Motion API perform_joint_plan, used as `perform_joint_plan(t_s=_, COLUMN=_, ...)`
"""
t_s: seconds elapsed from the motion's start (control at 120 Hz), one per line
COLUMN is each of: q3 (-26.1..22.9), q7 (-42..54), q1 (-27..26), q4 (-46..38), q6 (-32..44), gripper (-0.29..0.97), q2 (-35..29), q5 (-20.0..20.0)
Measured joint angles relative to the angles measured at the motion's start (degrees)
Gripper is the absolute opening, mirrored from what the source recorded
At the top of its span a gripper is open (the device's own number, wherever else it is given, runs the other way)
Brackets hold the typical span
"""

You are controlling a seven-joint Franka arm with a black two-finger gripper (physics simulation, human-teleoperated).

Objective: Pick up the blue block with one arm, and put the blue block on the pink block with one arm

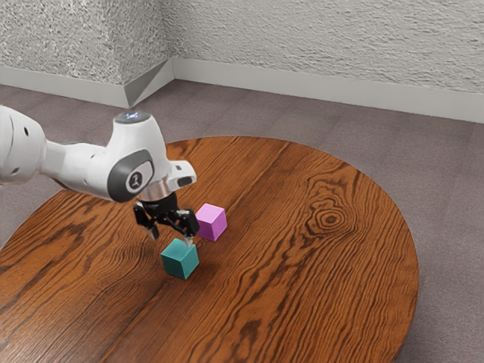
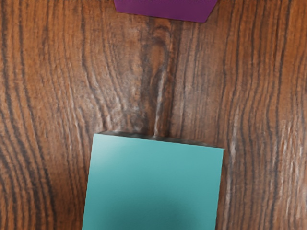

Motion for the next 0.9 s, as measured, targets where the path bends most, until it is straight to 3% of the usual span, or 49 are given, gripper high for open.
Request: perform_joint_plan(t_s=0.9, q3=-0.82, q7=9.91, q1=2.64, q4=3.38, q6=5.31, gripper=0.68, q2=8.76, q5=-2.55)
